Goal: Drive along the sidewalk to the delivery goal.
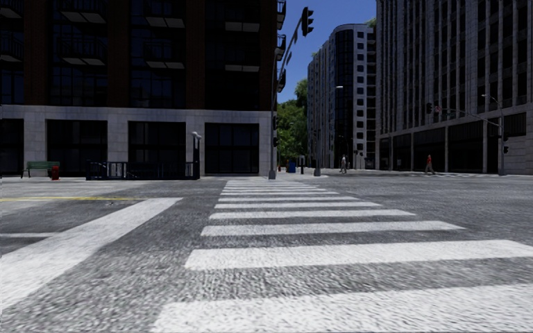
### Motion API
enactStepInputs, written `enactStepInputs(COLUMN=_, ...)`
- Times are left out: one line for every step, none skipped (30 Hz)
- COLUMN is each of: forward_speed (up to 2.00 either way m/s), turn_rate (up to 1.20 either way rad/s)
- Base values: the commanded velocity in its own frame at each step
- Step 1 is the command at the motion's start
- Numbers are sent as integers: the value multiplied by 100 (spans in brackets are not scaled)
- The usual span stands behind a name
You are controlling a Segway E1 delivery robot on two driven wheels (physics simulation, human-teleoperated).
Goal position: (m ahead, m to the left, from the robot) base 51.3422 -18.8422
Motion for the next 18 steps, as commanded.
enactStepInputs(forward_speed=151, turn_rate=0)
enactStepInputs(forward_speed=151, turn_rate=0)
enactStepInputs(forward_speed=151, turn_rate=0)
enactStepInputs(forward_speed=151, turn_rate=0)
enactStepInputs(forward_speed=151, turn_rate=0)
enactStepInputs(forward_speed=151, turn_rate=0)
enactStepInputs(forward_speed=151, turn_rate=2)
enactStepInputs(forward_speed=151, turn_rate=4)
enactStepInputs(forward_speed=151, turn_rate=5)
enactStepInputs(forward_speed=151, turn_rate=5)
enactStepInputs(forward_speed=151, turn_rate=6)
enactStepInputs(forward_speed=151, turn_rate=6)
enactStepInputs(forward_speed=151, turn_rate=9)
enactStepInputs(forward_speed=152, turn_rate=12)
enactStepInputs(forward_speed=153, turn_rate=13)
enactStepInputs(forward_speed=153, turn_rate=13)
enactStepInputs(forward_speed=200, turn_rate=14)
enactStepInputs(forward_speed=200, turn_rate=14)
